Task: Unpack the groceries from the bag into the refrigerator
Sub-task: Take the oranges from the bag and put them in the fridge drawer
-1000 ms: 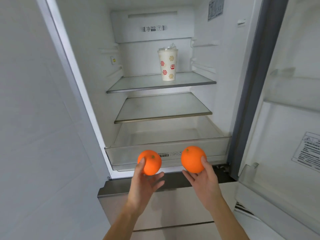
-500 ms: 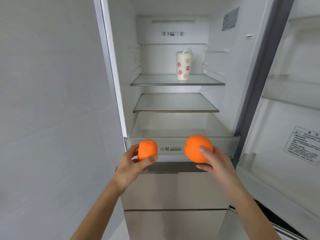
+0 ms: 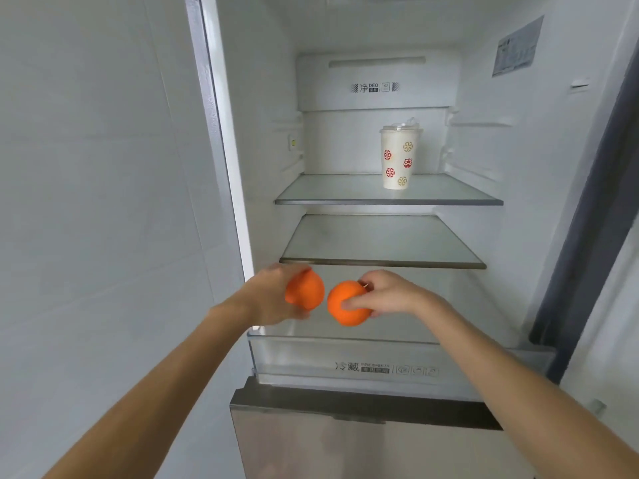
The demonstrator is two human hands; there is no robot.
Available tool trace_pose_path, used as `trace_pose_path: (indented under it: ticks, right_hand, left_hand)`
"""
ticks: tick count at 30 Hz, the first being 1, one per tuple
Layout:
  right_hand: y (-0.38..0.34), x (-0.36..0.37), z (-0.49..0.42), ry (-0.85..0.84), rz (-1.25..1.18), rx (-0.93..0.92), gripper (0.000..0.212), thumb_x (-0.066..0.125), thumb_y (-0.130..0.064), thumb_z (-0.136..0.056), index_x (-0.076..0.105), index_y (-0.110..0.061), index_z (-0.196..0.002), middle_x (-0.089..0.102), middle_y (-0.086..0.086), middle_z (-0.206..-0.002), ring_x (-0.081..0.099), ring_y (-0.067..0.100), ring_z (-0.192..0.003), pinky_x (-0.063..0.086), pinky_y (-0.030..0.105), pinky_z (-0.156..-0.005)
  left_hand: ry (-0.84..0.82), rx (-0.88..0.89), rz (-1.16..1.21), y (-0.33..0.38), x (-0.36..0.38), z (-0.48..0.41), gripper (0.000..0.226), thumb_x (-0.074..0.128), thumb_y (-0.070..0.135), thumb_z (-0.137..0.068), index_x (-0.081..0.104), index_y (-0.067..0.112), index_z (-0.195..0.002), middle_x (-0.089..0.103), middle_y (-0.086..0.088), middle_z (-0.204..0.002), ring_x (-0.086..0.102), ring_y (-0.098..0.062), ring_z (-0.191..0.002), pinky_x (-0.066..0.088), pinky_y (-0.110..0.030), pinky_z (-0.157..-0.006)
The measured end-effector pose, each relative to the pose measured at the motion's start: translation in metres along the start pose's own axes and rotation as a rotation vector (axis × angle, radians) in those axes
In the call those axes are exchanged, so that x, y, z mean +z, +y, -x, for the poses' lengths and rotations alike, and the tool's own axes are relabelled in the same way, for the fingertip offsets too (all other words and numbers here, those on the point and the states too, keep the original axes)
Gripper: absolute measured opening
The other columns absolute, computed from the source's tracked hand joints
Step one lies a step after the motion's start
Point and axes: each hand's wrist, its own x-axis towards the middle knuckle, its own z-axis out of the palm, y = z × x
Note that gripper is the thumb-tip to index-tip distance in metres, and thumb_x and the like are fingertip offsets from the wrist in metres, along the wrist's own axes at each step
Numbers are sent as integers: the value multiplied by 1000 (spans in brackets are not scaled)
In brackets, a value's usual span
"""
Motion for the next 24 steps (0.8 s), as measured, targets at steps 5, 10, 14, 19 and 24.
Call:
trace_pose_path:
  ticks: [5,10,14,19,24]
  right_hand:
    - [10,7,-62,-187,387,-20,66,81,-47,-71,57,-8,-119,65,9,-115,71,26,-97,60,41,-84]
    - [15,6,-105,-261,673,-64,64,74,-49,-77,54,-9,-123,63,12,-121,65,29,-105,56,40,-85]
    - [24,20,-125,-181,688,-163,57,64,-35,-89,45,-3,-132,51,18,-129,56,35,-117,49,39,-87]
    - [39,39,-140,-50,698,-268,68,61,-29,-94,27,0,-146,42,22,-142,49,40,-126,45,41,-95]
    - [40,45,-141,31,717,-278,84,66,-36,-90,19,-5,-152,26,22,-154,34,41,-140,47,47,-101]
  left_hand:
    - [-204,30,-309,-8,23,-61,86,78,29,-76,33,32,-149,51,-4,-138,46,-25,-129,40,-35,-104]
    - [-269,-6,-412,-20,46,-99,81,81,35,-73,43,23,-143,54,-9,-131,50,-28,-124,45,-39,-98]
    - [-291,10,-515,-32,70,-118,75,78,42,-75,45,17,-138,58,-9,-125,56,-30,-118,50,-42,-93]
    - [-287,23,-671,-41,87,-131,74,77,34,-78,41,8,-137,56,-10,-128,58,-32,-117,52,-43,-88]
    - [-212,89,-866,-44,92,-132,94,73,42,-81,23,0,-149,42,-16,-148,41,-32,-136,35,-41,-110]
